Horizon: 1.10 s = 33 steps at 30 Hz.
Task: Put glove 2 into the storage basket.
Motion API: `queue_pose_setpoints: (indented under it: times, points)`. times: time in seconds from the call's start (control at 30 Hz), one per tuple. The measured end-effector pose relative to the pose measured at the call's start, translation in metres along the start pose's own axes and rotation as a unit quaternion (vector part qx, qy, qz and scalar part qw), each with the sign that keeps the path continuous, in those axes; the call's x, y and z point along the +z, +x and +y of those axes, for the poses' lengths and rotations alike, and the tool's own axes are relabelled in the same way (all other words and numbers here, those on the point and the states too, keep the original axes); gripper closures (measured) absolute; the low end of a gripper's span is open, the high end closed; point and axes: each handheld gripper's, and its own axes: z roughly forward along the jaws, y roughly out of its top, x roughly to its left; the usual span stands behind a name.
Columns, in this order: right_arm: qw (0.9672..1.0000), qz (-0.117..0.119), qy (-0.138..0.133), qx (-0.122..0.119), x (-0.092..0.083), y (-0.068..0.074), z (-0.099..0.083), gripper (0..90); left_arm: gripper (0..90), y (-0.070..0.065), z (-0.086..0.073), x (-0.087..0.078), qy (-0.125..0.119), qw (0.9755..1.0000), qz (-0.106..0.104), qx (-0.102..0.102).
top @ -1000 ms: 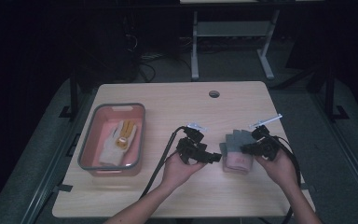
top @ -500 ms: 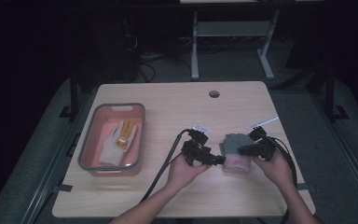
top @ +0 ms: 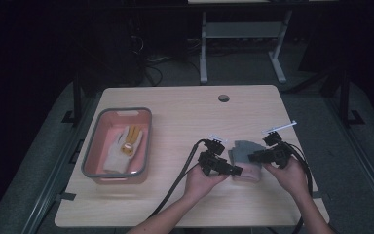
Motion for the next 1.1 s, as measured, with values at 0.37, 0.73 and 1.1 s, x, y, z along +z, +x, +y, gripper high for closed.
queue_pose_setpoints:
  times: [0.37, 0.73, 1.1]
  points:
    - [0.9983, 0.018, -0.009, 0.054, -0.005, -0.023, -0.021, 45.8, 31.1, 0.006, 0.0, 0.014, 0.002, 0.9995, 0.001, -0.033]
    - [0.9962, 0.03, -0.004, 0.081, 0.008, -0.031, -0.029, 45.3, 35.7, 0.007, -0.003, 0.028, 0.018, 0.9991, 0.006, -0.038]
    - [0.986, 0.091, -0.029, 0.136, 0.018, -0.041, -0.043, 51.5, 43.5, 0.007, -0.002, 0.031, 0.02, 0.9987, -0.004, -0.047]
